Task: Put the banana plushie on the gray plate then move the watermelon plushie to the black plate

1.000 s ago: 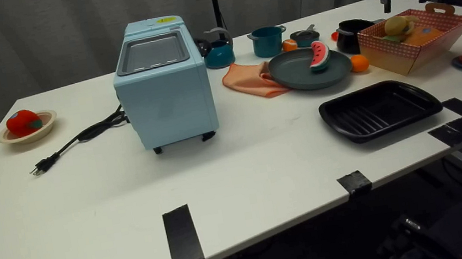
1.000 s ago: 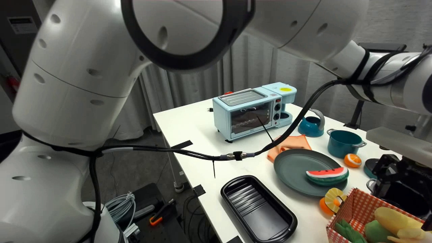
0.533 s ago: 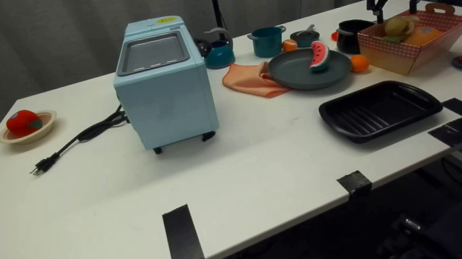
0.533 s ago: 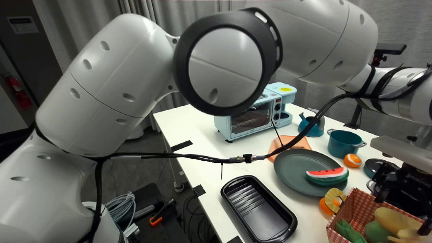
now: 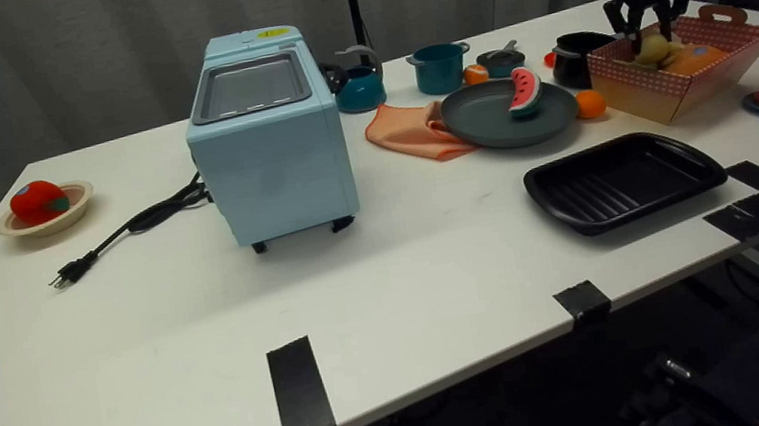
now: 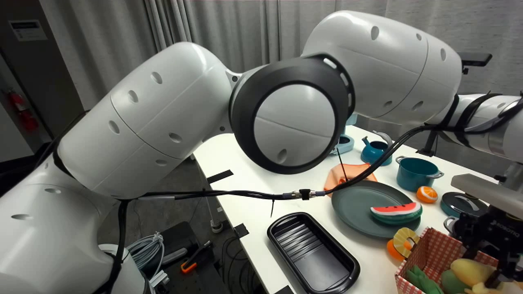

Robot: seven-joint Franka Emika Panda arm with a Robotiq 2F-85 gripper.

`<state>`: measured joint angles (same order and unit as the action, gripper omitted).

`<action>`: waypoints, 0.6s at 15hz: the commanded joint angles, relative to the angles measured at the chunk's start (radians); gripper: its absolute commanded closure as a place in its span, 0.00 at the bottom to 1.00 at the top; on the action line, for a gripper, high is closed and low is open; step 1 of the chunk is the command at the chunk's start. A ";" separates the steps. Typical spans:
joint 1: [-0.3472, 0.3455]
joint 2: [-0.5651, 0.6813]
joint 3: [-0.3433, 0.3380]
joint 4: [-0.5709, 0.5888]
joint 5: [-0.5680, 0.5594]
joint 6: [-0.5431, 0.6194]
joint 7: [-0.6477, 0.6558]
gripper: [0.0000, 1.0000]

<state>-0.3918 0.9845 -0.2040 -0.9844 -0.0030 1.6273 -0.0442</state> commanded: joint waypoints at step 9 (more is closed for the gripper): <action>-0.015 -0.078 0.018 -0.009 0.020 0.058 -0.013 0.98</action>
<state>-0.4080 0.9797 -0.1998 -0.9330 -0.0030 1.6250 -0.0447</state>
